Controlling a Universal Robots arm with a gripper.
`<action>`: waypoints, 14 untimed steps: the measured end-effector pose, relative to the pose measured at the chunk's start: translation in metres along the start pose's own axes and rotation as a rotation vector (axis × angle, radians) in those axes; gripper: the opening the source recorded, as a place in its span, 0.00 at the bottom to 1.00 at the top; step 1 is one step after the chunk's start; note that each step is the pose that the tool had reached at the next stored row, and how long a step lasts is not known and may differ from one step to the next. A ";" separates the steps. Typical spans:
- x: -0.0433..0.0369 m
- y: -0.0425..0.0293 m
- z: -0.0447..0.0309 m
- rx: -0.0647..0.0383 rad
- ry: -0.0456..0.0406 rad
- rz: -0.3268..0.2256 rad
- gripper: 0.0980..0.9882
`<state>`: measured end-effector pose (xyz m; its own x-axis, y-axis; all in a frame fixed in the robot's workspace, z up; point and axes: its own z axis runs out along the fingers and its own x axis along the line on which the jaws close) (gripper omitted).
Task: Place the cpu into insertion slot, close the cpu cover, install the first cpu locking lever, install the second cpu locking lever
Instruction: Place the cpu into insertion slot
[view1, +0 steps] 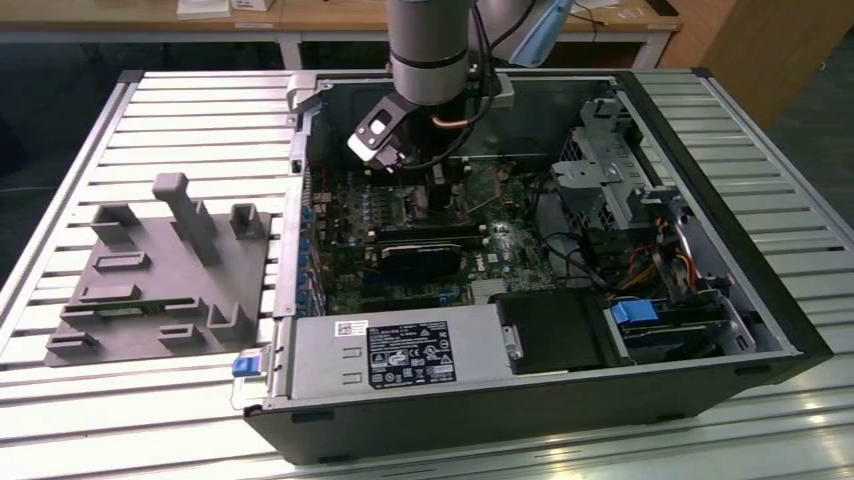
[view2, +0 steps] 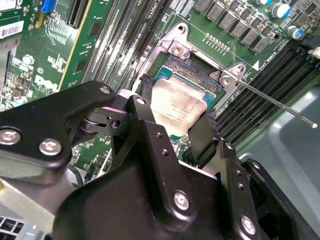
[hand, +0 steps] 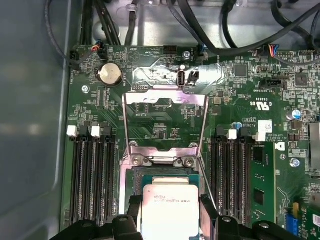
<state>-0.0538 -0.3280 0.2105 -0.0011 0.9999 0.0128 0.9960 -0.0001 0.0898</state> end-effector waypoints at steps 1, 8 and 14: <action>0.0000 0.0000 0.0009 0.000 -0.0002 0.004 0.49; 0.0009 -0.0006 0.0066 0.000 -0.0008 0.014 0.49; 0.0034 -0.0010 0.0119 0.000 -0.0009 0.016 0.49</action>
<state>-0.0538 -0.3245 0.1986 0.0147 0.9998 0.0133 0.9958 -0.0158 0.0898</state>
